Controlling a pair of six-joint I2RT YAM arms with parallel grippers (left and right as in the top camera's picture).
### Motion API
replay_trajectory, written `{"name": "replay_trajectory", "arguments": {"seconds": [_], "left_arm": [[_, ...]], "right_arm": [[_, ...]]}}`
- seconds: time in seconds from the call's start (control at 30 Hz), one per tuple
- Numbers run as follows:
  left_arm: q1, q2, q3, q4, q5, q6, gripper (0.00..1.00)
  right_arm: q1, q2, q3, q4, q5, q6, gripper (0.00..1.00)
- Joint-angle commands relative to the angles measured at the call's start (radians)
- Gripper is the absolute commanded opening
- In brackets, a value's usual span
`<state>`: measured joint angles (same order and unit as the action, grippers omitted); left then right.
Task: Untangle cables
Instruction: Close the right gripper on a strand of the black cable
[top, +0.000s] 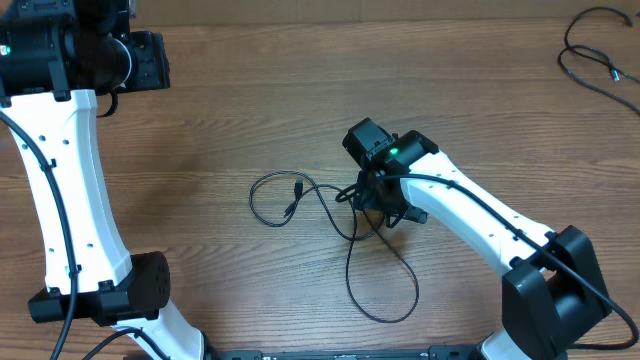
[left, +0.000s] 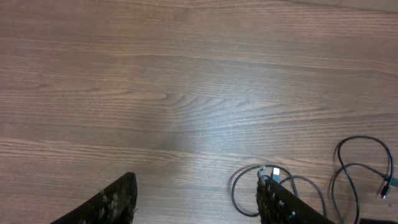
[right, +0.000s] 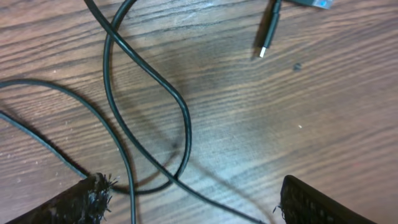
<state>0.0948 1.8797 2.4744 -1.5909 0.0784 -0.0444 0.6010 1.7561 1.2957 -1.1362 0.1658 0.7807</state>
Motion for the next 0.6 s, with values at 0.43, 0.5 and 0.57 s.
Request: {"name": "replay_trajectory", "arguments": {"seconds": [0.43,0.5,0.57], "left_arm": [[-0.004,0.014,0.008,-0.006,0.000,0.023,0.59],[-0.004,0.017,0.008,-0.009,0.000,0.023,0.59],[-0.004,0.021,0.008,-0.013,0.000,0.023,0.58]], "right_arm": [[-0.002,-0.003,-0.197,0.159,0.017,-0.004,0.77],[-0.002,-0.004,-0.197,0.175,0.017,-0.004,0.80],[-0.002,-0.003,-0.197,0.196,0.017,-0.004,0.82]]}}
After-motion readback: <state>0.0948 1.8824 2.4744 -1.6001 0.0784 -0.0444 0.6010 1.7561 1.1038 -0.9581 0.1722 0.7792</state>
